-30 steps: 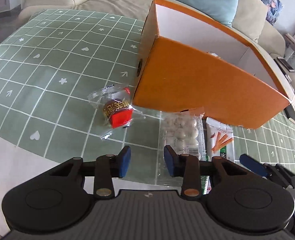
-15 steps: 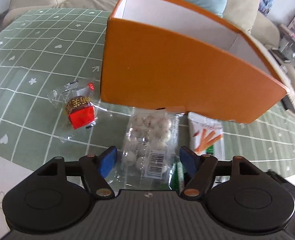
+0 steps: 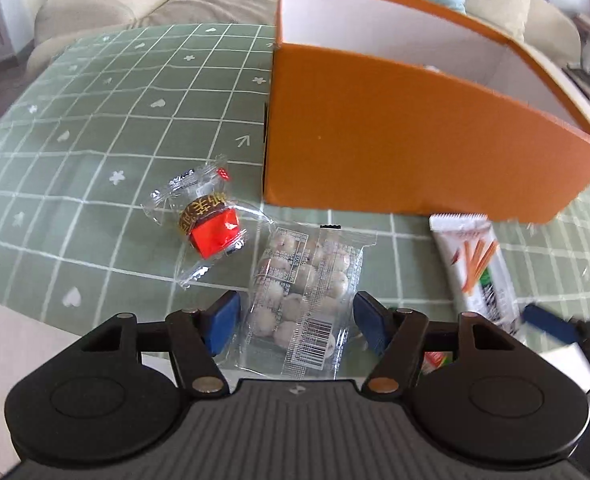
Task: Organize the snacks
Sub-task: 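Grasp the white breadstick bag with the right tool while the left grasps the clear candy packet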
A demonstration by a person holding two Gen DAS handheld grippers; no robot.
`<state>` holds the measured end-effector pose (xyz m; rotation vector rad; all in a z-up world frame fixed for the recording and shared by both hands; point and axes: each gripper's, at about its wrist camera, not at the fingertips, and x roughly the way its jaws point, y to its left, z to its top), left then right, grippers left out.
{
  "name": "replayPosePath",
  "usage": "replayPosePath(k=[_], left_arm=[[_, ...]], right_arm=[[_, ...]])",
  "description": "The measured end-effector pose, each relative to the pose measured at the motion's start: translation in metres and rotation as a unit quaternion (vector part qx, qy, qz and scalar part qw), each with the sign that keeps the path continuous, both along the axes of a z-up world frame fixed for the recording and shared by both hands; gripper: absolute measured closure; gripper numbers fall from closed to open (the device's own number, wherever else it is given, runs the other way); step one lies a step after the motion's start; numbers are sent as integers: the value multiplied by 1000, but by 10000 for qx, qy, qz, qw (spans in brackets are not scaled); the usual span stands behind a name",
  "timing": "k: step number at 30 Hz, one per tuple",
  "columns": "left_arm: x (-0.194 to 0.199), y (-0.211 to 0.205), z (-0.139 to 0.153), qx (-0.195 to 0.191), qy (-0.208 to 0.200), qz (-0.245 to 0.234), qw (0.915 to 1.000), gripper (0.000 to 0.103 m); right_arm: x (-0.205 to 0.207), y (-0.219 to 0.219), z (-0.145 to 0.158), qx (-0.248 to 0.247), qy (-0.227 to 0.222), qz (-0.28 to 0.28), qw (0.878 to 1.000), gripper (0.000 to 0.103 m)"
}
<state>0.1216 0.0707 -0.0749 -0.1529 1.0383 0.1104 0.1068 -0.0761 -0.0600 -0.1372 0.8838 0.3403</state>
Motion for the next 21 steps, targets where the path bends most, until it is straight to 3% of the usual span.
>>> replayPosePath(k=[14,21], left_arm=[[2,-10,-13,455,-164,-565,9972,15],[-1,-7,-13,438,-370,-777,9953,25]], right_arm=[[21,6,-4,13,67,221,9997,20],[27,9,-4,33,7,256,9997,25]])
